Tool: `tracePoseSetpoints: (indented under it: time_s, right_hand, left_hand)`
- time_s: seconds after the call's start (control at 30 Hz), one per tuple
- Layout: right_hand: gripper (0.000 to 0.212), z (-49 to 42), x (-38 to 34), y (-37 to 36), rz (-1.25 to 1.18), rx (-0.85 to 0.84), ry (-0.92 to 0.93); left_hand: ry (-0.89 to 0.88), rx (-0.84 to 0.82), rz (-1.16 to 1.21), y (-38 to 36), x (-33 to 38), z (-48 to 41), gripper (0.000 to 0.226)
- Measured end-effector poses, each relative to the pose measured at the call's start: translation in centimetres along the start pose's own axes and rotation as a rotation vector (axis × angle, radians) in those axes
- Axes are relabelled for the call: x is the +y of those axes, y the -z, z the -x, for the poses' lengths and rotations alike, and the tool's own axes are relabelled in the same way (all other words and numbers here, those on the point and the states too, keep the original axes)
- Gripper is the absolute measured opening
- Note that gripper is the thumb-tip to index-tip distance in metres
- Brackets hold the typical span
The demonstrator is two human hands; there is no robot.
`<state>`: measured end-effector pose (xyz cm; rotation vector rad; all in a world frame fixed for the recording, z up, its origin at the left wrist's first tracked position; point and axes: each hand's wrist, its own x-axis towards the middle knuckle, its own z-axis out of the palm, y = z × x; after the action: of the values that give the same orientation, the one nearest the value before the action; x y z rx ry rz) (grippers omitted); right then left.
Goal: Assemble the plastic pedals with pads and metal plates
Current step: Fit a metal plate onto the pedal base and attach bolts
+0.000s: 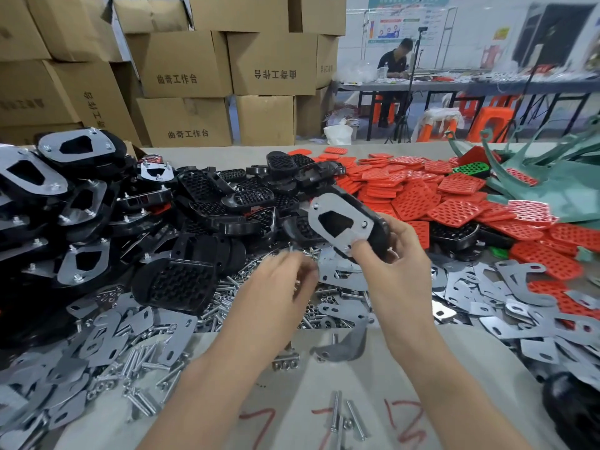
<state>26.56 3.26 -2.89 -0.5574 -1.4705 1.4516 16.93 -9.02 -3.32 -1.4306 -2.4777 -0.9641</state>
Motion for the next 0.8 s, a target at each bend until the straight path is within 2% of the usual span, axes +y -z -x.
tracePoseSetpoints:
  time_s: [0.07,0.17,0.23,0.37,0.47,0.6,0.67,0.8]
  right_hand:
    - [0.022,-0.4,0.1,0.5,-0.022,0.035,-0.026]
    - [0.019,-0.8,0.4,0.8,-0.038,0.054,-0.068]
    - [0.023,-0.8,0.5,0.8,-0.06,0.043,-0.107]
    - [0.017,-0.9,0.7,0.3,-0.134,-0.002,-0.23]
    - [0.021,-1.0,1.2,0.0,-0.114,-0.042,-0.307]
    - [0.041,-0.7,1.6,-0.2,-0.039,-0.09,-0.31]
    - [0.04,-0.5,1.6,-0.1,0.004,-0.127,-0.278]
    - [0.034,-0.4,1.6,0.2,0.08,-0.195,-0.217]
  left_hand:
    - [-0.029,-0.168,-0.22,-0.1,-0.2,0.0,0.029]
    - [-0.021,-0.284,-0.363,-0.2,-0.5,0.1,0.036]
    - [-0.021,-0.295,-0.408,-0.3,-0.4,0.3,0.033]
    - [-0.029,-0.244,-0.479,-0.4,0.2,0.6,0.029]
    - [-0.021,-0.236,-0.446,-0.6,0.3,0.5,0.021]
    - [0.0,-0.203,-0.381,-0.3,0.0,0.4,0.011]
    - [0.048,-0.166,-0.25,-0.1,0.0,0.2,0.004]
    - [0.103,-0.13,-0.054,-0.1,-0.3,-0.1,0.008]
